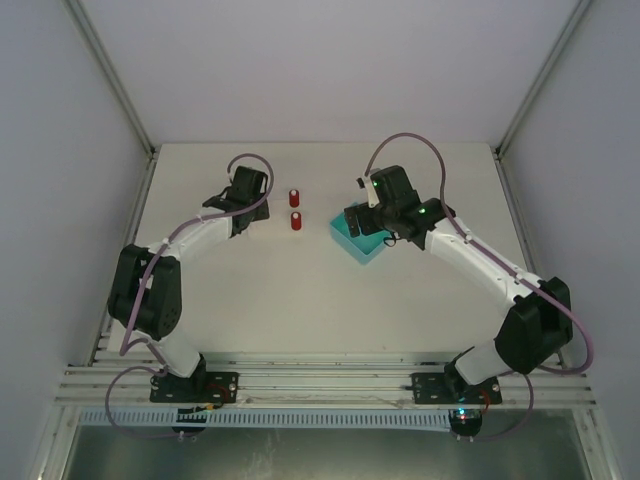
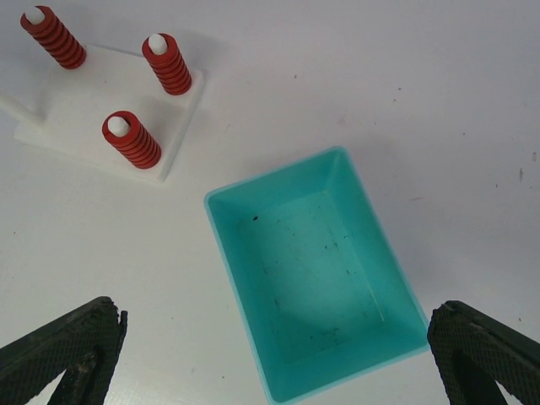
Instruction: Install the large spring
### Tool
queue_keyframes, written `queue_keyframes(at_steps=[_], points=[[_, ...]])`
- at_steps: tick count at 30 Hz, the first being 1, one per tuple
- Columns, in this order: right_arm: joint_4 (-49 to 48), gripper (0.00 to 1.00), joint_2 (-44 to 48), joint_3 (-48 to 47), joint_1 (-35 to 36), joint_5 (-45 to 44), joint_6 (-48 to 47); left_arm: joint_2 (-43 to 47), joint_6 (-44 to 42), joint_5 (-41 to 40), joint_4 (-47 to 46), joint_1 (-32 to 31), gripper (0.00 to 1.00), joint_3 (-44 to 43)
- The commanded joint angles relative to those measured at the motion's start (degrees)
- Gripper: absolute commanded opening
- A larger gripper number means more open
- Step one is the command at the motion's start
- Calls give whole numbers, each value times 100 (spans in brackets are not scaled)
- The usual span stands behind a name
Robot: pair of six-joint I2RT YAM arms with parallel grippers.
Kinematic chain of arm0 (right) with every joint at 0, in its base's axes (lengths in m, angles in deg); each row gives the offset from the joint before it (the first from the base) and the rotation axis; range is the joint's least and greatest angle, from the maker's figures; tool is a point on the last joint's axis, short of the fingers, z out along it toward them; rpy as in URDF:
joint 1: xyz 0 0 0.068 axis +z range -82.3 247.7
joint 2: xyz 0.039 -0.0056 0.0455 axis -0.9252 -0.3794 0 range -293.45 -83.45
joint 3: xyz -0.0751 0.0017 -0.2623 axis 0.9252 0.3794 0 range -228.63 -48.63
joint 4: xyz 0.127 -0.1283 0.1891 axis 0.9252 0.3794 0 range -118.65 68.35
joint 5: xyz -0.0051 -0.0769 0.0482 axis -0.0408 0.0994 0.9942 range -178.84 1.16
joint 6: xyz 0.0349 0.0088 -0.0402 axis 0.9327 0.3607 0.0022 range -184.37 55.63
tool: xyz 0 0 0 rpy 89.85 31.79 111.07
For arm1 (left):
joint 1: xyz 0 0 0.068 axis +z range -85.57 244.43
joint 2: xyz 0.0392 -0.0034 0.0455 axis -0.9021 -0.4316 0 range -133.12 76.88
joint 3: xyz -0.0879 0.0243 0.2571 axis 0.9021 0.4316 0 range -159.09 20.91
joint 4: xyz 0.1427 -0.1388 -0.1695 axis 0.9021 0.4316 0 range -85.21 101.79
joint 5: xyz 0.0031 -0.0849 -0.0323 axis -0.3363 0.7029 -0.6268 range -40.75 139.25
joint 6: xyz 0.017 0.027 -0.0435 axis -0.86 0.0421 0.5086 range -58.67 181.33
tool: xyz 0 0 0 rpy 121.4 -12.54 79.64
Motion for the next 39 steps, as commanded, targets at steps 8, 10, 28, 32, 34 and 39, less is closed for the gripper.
queue_keyframes(at_steps=[8,10,28,32,34,39], points=[[154,99,57,-91,-37,-94,-60,-122,-238,-250,-381,-14,0,137],[164,99,67,-99,-43,-107,-73,-200,-227,-258,-356,-6,0,113],[235,99,37,-151,-115,-94,-284,-509,-73,-305,-461,-9,21,262],[142,99,55,-62,-129,-94,-196,-479,-50,-295,-395,-12,36,239],[39,99,102,-2,-127,-126,-154,-430,-38,-294,-331,-13,40,231],[-413,99,287,257,-189,-592,97,-174,-59,-243,-312,-9,46,308]])
